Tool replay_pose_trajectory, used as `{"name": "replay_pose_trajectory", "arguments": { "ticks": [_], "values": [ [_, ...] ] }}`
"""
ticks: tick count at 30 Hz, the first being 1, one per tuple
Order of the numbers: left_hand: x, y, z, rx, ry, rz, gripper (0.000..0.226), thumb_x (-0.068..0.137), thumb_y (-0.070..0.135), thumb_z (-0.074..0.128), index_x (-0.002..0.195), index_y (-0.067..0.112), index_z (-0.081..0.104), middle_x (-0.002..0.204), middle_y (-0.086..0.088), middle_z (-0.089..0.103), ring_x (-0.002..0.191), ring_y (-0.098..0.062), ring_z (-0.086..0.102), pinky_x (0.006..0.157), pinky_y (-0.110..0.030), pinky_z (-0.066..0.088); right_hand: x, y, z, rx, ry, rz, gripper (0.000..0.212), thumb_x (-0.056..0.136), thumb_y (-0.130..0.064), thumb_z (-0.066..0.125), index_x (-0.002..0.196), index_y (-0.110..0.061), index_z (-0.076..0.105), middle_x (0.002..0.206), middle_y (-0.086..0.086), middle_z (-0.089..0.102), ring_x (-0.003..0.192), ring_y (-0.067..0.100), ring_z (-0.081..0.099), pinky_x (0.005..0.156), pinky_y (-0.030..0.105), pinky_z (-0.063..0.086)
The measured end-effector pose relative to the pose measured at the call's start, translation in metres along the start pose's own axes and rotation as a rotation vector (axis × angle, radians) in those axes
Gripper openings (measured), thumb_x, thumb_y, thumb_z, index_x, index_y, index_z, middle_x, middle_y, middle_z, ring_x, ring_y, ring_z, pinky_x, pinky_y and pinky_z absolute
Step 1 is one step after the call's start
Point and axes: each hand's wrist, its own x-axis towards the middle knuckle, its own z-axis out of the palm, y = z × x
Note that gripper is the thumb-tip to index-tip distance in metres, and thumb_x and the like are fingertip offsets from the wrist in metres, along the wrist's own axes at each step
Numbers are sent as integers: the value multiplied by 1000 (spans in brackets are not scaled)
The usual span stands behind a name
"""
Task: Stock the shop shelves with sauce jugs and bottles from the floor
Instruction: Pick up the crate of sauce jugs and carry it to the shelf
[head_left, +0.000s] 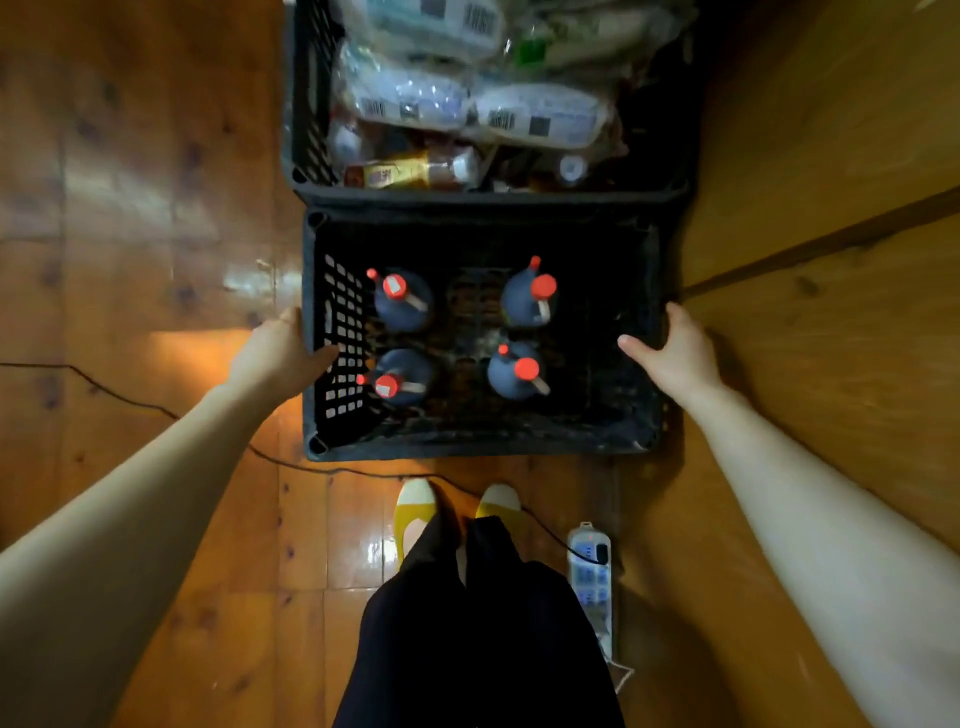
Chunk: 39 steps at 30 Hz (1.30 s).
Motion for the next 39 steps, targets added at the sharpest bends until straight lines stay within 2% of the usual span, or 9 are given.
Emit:
{"name": "replay_pose_trajectory", "arguments": {
  "ticks": [4, 7, 12, 15, 22, 26, 30, 35, 39],
  "values": [
    [37, -18, 41, -97, 45, -75, 53, 84, 30, 64, 119, -1, 39, 113, -27, 54, 103, -43, 53, 77, -46, 44, 40, 22, 28, 2, 44, 55, 81, 85, -37, 63, 146, -7, 19, 149, 13, 29, 136, 32, 30, 110, 41, 31],
    [51, -22, 62, -210, 103, -77, 53, 85, 23, 63, 122, -2, 33, 114, -28, 54, 101, -45, 54, 76, -47, 44, 59, 36, 45, 43, 73, 77, 80, 84, -34, 65, 144, -7, 22, 144, 15, 37, 132, 34, 36, 106, 42, 35],
    [49, -30, 84, -497, 233, -14, 60, 87, 3, 55, 140, 8, 27, 131, -17, 51, 117, -35, 49, 81, -26, 33, 65, 45, 62, 133, 183, 71, 62, 91, -18, 56, 144, -10, 24, 143, 12, 40, 130, 32, 39, 105, 40, 36],
    [49, -33, 88, -609, 266, -2, 61, 87, 0, 53, 142, 14, 29, 133, -10, 50, 120, -25, 47, 84, -16, 30, 65, 47, 66, 233, 240, 60, 52, 91, -16, 56, 138, -16, 35, 135, 9, 49, 120, 31, 50, 98, 50, 45],
    [47, -46, 84, -690, 255, 33, 60, 84, -5, 55, 137, 15, 36, 116, -3, 54, 111, -22, 52, 91, -31, 41, 52, 50, 63, 303, 302, 43, 28, 89, -11, 58, 116, -15, 51, 113, 10, 61, 103, 29, 60, 89, 51, 51],
    [11, -55, 60, -699, 283, 20, 59, 82, -4, 56, 134, 18, 39, 109, 1, 54, 103, -20, 53, 92, -38, 45, 23, 35, 38, 292, 304, 21, 29, 88, -11, 59, 116, -14, 52, 111, 11, 62, 103, 29, 61, 90, 51, 50],
    [-49, -68, 12, -707, 299, 16, 52, 81, -1, 59, 123, 26, 45, 105, -2, 58, 103, -29, 58, 92, -47, 47, -32, 1, -6, 280, 292, -17, 29, 88, -9, 58, 115, -16, 52, 111, 9, 62, 104, 27, 60, 90, 50, 50],
    [-146, -93, -71, -724, 339, -40, 50, 75, 9, 61, 121, 26, 46, 111, -8, 62, 102, -30, 59, 92, -51, 47, -116, -60, -74, 234, 281, -82, 30, 86, -11, 61, 113, -21, 54, 108, 6, 63, 101, 28, 61, 89, 52, 50],
    [-222, -112, -134, -754, 383, -68, 58, 78, 1, 62, 127, 27, 45, 115, -6, 62, 107, -27, 59, 94, -51, 47, -180, -114, -126, 215, 250, -143, 28, 87, -8, 60, 113, -18, 55, 109, 7, 63, 100, 28, 61, 90, 49, 50]
  ]
}}
